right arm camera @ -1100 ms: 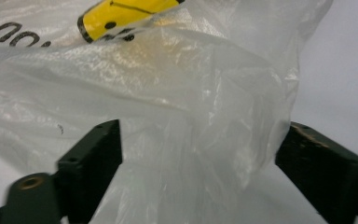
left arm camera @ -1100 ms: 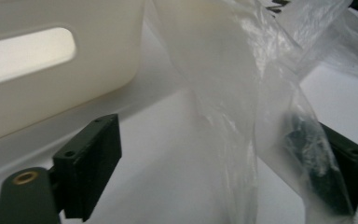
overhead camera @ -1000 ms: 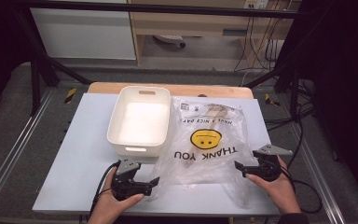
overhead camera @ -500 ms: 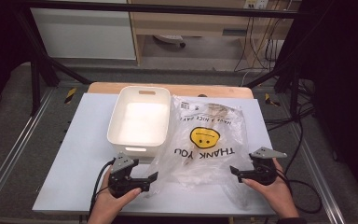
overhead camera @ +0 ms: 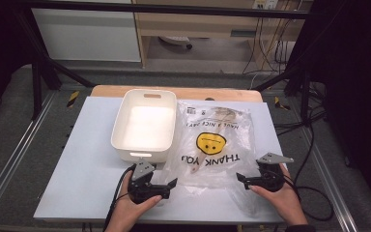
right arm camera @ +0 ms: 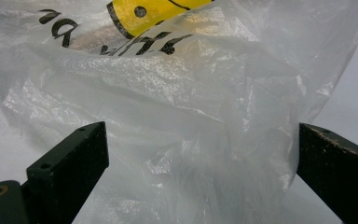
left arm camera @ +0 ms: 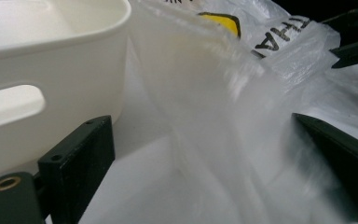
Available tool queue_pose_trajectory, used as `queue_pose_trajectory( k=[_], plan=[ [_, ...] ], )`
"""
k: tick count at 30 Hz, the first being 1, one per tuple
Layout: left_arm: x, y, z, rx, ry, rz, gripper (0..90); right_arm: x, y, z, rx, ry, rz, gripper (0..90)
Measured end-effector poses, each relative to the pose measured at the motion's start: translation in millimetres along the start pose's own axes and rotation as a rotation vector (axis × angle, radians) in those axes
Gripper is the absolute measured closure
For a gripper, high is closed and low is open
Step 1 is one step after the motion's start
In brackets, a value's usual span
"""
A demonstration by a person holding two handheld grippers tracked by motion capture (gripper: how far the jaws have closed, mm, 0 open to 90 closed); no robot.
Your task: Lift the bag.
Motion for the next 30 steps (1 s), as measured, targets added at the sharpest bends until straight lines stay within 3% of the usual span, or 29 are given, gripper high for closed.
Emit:
queue_pose_trajectory(
  k=[4, 6, 13, 24, 30],
  plan=[
    [1.4, -0.5, -3.9, 0.004, 0.027, 0.006, 8.7, 0.6, -0.1, -1.3, -0.002, 0.006, 0.002, 5.6],
    [-4.0, 1.8, 0.4, 0.013, 0.0, 0.012, 8.4, 0.5, -0.9, -1.2, 0.002, 0.002, 0.002, 5.6],
    [-23.2, 16.7, 10.1, -0.014, -0.046, 0.039, 8.0, -1.0, -3.3, 0.8, 0.014, -0.019, 0.0, 4.4],
    [-48.8, 26.6, 24.4, -0.012, -0.088, 0.056, 7.9, -10.9, -10.5, 7.5, 0.039, -0.092, -0.01, 3.4],
    [-61.8, 42.1, 30.5, -0.026, -0.109, 0.096, 7.9, -13.2, -12.6, 10.1, 0.052, -0.115, -0.018, 3.2]
  ],
)
Point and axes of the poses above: each handheld gripper's, and its own axes: x roughly forward along the jaws, z roughly out of its top, y roughly to its left, the point moved 9 cm from there along x, roughly forward along the jaws, and after that the axes turned 1 degree about y, right-handed, at the moved point
